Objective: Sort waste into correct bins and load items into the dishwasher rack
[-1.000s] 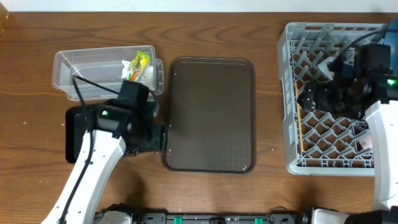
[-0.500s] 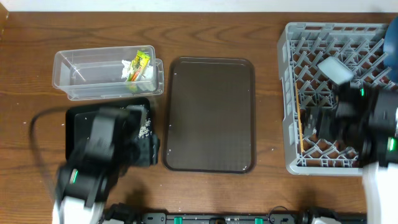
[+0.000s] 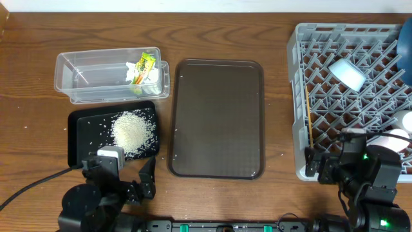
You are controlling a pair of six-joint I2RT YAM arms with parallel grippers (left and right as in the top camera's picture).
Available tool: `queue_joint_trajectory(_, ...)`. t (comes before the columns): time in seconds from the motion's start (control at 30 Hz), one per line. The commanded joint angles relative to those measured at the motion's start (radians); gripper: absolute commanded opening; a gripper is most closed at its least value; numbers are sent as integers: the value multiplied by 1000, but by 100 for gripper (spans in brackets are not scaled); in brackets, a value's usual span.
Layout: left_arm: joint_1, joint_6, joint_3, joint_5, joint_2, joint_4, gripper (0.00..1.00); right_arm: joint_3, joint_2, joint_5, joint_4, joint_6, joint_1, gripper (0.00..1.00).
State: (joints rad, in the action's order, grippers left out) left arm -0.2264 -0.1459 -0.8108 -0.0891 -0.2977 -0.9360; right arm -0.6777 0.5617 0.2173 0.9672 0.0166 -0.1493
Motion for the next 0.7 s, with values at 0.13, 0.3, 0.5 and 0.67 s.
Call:
queue_joint_trajectory(0.13,-4,-5,8,19,2,-1,98,6,-5,12,56,-11,-6,99)
queue_joint_trajectory(0.3,-4,-5,8,19,2,-2,99,6,-5,11,63,-11,-6,99)
queue_joint_trajectory(0.5,-4,-5,8,19,2,-1,99,7,-15,11,64,-11,-2,99)
queue_joint_trajectory(0.67,-4,-5,8,19,2,-2,99,12,-77,11,66,-11,28,99)
